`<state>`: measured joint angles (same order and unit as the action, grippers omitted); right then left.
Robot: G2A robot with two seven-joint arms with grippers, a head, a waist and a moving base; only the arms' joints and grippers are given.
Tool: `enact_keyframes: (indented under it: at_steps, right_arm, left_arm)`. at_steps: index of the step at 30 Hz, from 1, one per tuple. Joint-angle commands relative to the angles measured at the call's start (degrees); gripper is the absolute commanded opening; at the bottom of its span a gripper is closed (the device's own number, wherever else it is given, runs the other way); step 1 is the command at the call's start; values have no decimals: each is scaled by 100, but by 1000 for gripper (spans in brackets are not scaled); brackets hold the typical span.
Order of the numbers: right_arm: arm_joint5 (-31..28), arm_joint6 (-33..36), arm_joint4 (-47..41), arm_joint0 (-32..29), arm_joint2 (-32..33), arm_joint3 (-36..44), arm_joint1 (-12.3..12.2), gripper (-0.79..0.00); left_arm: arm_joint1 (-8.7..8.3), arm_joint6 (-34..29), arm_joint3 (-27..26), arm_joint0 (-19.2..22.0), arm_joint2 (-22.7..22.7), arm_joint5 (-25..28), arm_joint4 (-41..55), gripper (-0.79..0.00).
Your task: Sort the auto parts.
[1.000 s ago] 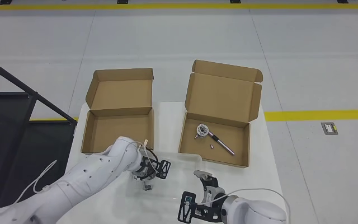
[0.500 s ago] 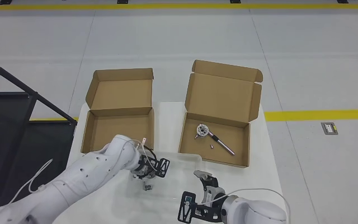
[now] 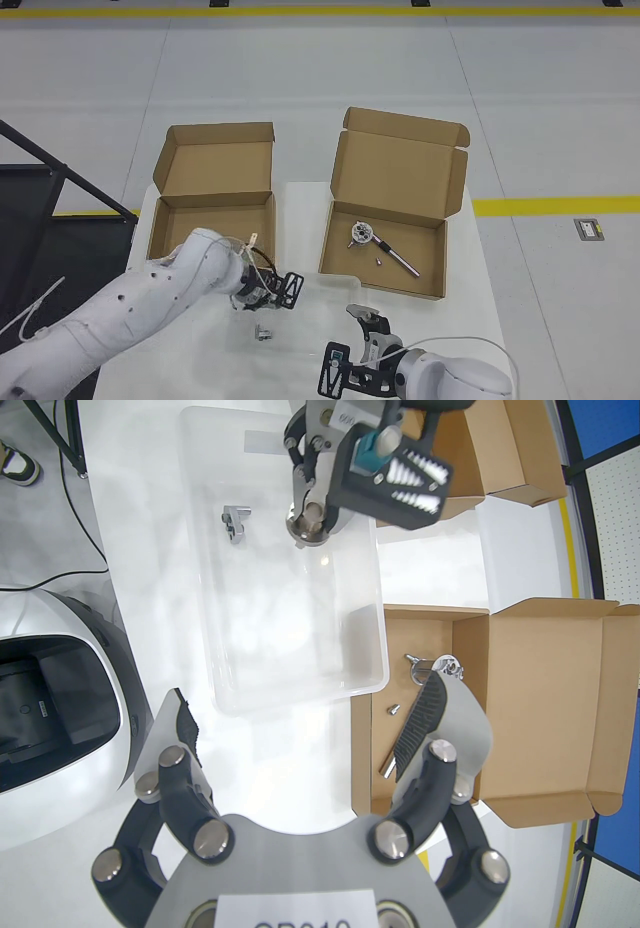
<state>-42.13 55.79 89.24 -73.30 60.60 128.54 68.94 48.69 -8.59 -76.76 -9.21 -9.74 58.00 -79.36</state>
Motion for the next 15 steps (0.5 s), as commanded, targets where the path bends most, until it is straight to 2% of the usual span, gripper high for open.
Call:
enact_keyframes:
  at_steps: [1,6,11,13,15]
  right_arm:
    - [0,0,0,0,0,0,0,0]
    - [0,0,0,0,0,0,0,0]
    - [0,0,0,0,0,0,0,0]
    - [0,0,0,0,0,0,0,0]
    - [0,0,0,0,0,0,0,0]
  left_arm:
    - [-213,-17,-117,158,-7,0,58,-785]
    - [-836,-249,-410,447,-157,0,370,-785]
    - [-1477,-506,-447,438,-499,0,605,-785]
    - [-1670,-587,-308,330,-629,-2,652,-785]
    - [-1793,-451,-159,189,-739,-138,688,-785]
